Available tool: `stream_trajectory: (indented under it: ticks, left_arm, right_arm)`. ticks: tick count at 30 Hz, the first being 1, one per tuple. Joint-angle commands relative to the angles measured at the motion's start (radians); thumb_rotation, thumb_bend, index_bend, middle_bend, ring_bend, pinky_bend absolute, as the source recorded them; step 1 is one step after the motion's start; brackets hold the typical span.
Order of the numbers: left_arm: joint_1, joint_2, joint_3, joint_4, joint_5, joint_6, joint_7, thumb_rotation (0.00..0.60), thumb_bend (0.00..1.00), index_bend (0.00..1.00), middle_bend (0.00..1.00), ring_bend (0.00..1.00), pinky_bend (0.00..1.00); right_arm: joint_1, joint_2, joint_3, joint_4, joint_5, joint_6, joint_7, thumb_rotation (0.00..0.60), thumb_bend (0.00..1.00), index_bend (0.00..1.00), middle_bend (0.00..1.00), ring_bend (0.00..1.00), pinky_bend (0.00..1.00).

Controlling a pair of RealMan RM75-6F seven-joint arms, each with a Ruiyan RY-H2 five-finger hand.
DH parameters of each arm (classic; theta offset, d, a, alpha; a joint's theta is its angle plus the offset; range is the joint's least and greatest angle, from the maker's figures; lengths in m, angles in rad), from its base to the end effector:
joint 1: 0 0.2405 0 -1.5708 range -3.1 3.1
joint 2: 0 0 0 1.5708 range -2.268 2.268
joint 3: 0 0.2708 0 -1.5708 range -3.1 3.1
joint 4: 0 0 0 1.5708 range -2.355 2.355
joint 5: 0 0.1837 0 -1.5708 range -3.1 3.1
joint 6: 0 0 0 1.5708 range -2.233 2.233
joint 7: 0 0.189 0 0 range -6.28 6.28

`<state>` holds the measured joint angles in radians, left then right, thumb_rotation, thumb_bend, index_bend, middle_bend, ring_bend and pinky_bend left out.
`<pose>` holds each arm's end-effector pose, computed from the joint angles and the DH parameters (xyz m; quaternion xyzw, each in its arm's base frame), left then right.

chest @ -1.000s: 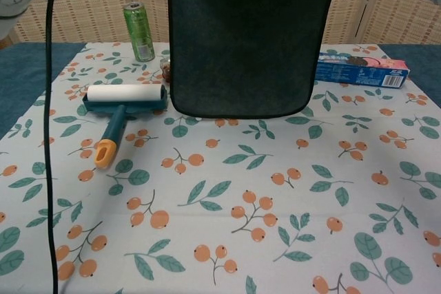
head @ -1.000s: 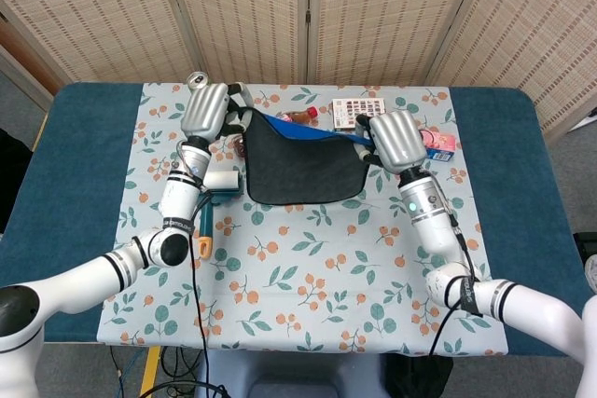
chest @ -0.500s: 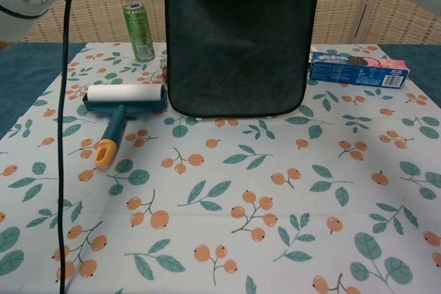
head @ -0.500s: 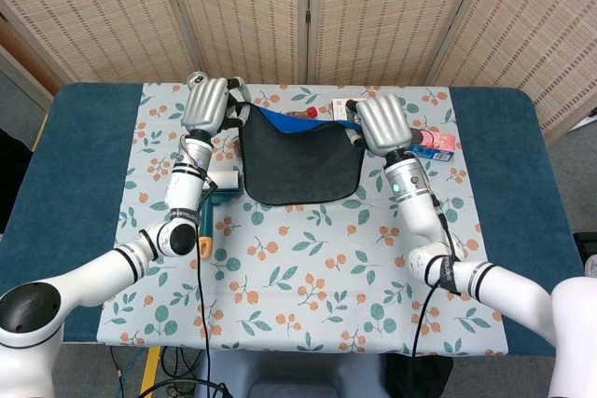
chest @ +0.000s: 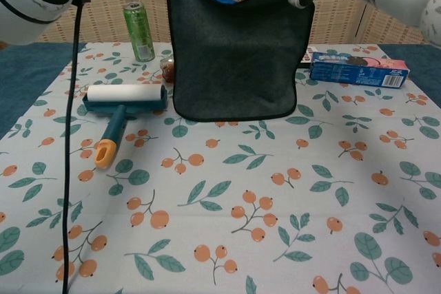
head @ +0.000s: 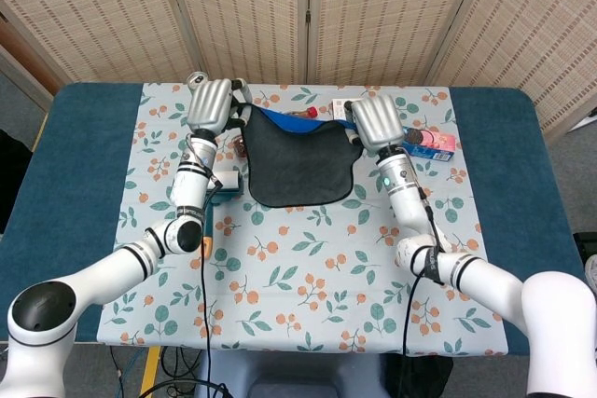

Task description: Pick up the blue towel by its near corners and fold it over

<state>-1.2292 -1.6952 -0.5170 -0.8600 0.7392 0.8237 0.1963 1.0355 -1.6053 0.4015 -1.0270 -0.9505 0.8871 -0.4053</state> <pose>-0.0238 0.5596 0.0714 -0.5787 -0.4080 -0.5100 0.4884 -0.0857 -0.5246 0.0717 0.6729 -0.2788 0.4069 0.5513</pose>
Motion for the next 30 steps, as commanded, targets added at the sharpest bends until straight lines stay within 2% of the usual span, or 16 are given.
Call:
stream_trajectory:
  ticks: [1, 10, 12, 14, 16, 17, 18, 20, 22, 24, 26, 28, 30]
  left_arm:
    - [-0.014, -0.017, -0.009, 0.037, -0.015, -0.006, 0.011, 0.600, 0.44, 0.58, 1.00, 0.95, 1.00]
    - [-0.034, -0.042, -0.019, 0.118, -0.023, -0.037, 0.011, 0.600, 0.44, 0.55, 0.99, 0.92, 1.00]
    - [-0.036, -0.044, -0.021, 0.127, -0.031, -0.053, 0.012, 0.600, 0.43, 0.52, 0.94, 0.87, 1.00]
    - [-0.036, -0.044, -0.021, 0.133, -0.038, -0.064, 0.020, 0.600, 0.43, 0.46, 0.84, 0.77, 1.00]
    - [-0.037, -0.043, -0.022, 0.137, -0.054, -0.078, 0.037, 0.600, 0.39, 0.40, 0.73, 0.66, 1.00]
    - [-0.036, -0.041, -0.023, 0.136, -0.066, -0.089, 0.047, 0.600, 0.37, 0.37, 0.68, 0.61, 0.99]
    - [-0.035, -0.038, -0.025, 0.133, -0.079, -0.098, 0.054, 0.600, 0.33, 0.32, 0.59, 0.53, 0.96]
    - [-0.034, -0.031, -0.028, 0.123, -0.104, -0.117, 0.070, 0.600, 0.27, 0.22, 0.39, 0.35, 0.79]
    - [-0.032, -0.023, -0.026, 0.114, -0.124, -0.127, 0.090, 0.600, 0.24, 0.17, 0.26, 0.22, 0.61]
    - [-0.031, -0.016, -0.025, 0.107, -0.149, -0.137, 0.109, 0.600, 0.22, 0.11, 0.13, 0.10, 0.43]
    - [-0.030, -0.011, -0.024, 0.099, -0.170, -0.143, 0.124, 0.600, 0.20, 0.05, 0.04, 0.02, 0.29]
    - [-0.027, -0.004, -0.023, 0.087, -0.181, -0.138, 0.133, 0.600, 0.19, 0.02, 0.00, 0.00, 0.22]
    - [-0.017, 0.007, -0.019, 0.066, -0.182, -0.130, 0.132, 0.600, 0.19, 0.02, 0.00, 0.00, 0.21]
  right_arm:
    - [0.016, -0.016, 0.006, 0.027, 0.017, -0.011, -0.006, 0.600, 0.41, 0.66, 0.83, 0.85, 1.00]
    - [0.054, -0.056, 0.014, 0.103, 0.048, -0.041, -0.016, 0.600, 0.40, 0.58, 0.83, 0.85, 1.00]
    - [0.063, -0.063, 0.018, 0.117, 0.059, -0.047, -0.023, 0.600, 0.40, 0.55, 0.83, 0.85, 1.00]
    - [0.070, -0.067, 0.021, 0.123, 0.067, -0.049, -0.030, 0.600, 0.38, 0.47, 0.83, 0.85, 1.00]
    - [0.075, -0.071, 0.022, 0.129, 0.079, -0.050, -0.044, 0.600, 0.33, 0.37, 0.83, 0.85, 1.00]
    - [0.076, -0.072, 0.023, 0.128, 0.088, -0.052, -0.052, 0.600, 0.30, 0.28, 0.82, 0.85, 1.00]
    - [0.077, -0.073, 0.023, 0.128, 0.093, -0.052, -0.057, 0.600, 0.27, 0.22, 0.82, 0.85, 1.00]
    - [0.078, -0.073, 0.024, 0.127, 0.103, -0.052, -0.065, 0.600, 0.21, 0.07, 0.82, 0.85, 1.00]
    - [0.078, -0.071, 0.024, 0.124, 0.106, -0.048, -0.066, 0.600, 0.17, 0.01, 0.81, 0.85, 1.00]
    - [0.075, -0.068, 0.023, 0.121, 0.108, -0.045, -0.067, 0.600, 0.13, 0.00, 0.81, 0.85, 1.00]
    - [0.072, -0.062, 0.023, 0.115, 0.106, -0.040, -0.062, 0.600, 0.10, 0.00, 0.81, 0.85, 1.00]
    - [0.063, -0.049, 0.022, 0.099, 0.102, -0.032, -0.055, 0.600, 0.08, 0.00, 0.80, 0.85, 1.00]
    - [0.047, -0.026, 0.016, 0.068, 0.089, -0.020, -0.045, 0.600, 0.08, 0.00, 0.80, 0.85, 1.00]
